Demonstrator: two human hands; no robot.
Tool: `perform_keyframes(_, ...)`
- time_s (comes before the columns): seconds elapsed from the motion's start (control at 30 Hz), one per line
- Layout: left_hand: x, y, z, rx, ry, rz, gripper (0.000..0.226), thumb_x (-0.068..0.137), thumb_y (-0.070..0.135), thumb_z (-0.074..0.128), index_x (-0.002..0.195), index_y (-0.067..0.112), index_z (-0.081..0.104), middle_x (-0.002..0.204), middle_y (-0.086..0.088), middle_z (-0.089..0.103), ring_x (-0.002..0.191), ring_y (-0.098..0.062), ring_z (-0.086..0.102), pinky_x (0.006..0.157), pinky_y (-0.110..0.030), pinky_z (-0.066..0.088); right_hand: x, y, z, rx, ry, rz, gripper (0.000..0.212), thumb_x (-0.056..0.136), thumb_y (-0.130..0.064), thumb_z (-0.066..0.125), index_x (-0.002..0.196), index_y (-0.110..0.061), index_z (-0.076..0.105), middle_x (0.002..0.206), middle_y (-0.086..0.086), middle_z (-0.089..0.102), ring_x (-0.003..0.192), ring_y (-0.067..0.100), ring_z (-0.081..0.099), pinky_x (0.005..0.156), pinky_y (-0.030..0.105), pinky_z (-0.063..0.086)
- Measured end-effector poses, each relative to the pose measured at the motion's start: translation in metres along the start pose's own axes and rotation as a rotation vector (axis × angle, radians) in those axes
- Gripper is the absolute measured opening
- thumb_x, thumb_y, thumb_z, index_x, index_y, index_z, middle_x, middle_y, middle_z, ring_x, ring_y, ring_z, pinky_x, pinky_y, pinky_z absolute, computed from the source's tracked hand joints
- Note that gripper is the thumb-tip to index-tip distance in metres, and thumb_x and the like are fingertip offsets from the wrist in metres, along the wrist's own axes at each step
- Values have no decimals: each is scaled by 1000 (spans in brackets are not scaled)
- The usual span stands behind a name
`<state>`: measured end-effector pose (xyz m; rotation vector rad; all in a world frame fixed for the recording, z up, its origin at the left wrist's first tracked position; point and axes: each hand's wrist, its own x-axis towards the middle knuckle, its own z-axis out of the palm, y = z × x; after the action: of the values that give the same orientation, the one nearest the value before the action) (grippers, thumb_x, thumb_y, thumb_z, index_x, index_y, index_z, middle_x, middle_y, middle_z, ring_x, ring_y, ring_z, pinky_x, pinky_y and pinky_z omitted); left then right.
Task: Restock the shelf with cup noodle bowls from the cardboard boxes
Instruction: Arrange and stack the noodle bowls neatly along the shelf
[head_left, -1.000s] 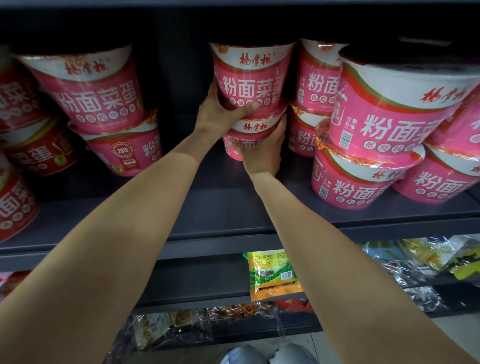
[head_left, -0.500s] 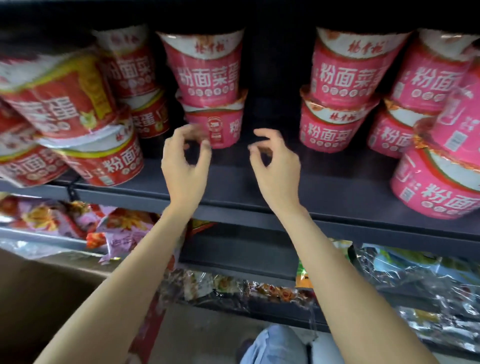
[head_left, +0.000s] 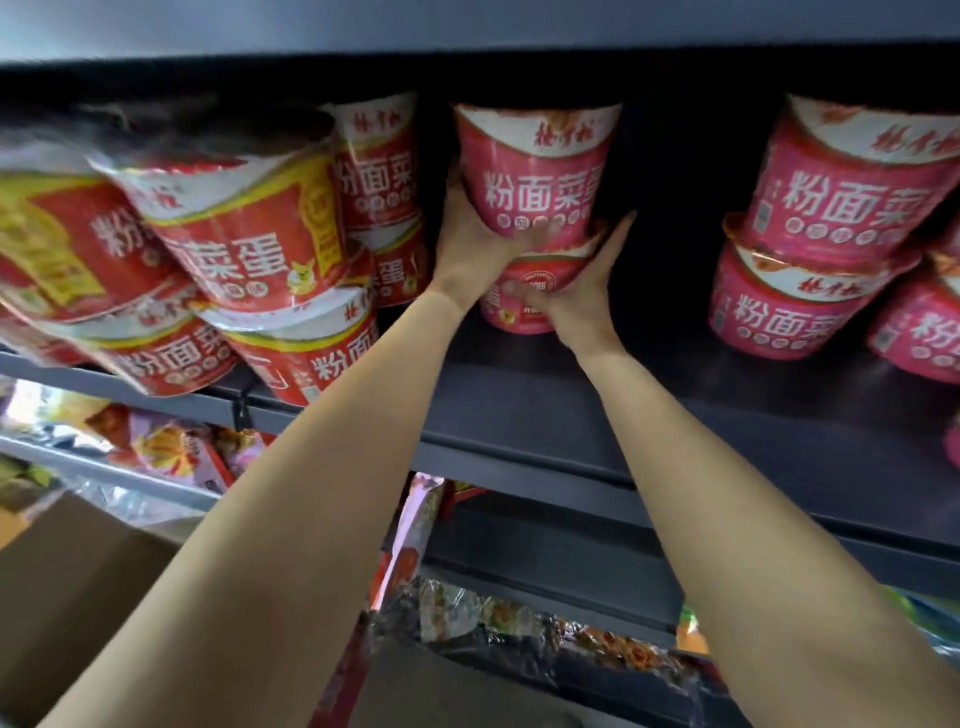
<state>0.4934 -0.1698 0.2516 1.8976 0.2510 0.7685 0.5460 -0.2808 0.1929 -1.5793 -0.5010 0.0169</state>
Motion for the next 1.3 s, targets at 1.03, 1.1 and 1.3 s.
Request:
perform_keyframes(1.03,-143,110,138,-131,-261,112,108,57,37,91,144,17,30,130,7,52,115,-3,54,90,-16,48,-183,-29,-170,-296,618,0,124,58,-46,87,150,-14,10,139,7,31,129,25,34,108,43,32)
perform_keyframes(1.1,-140,107,136,-123,-272,109,107,58,37,91,143,16,30,127,10,51,111,1,54,88,-13,47,-193,-20,-187,-289,481,-16,116,66,-36,84,151,-19,6,132,3,30,120,19,39,106,43,38)
perform_keyframes(1.3,-135,106,131,-111,-311,105,104,62,33,90,143,14,29,128,7,53,112,-1,56,87,-14,50,-161,-25,-211,-225,204,55,138,62,-24,89,150,-22,-17,154,-2,13,142,14,22,116,41,27)
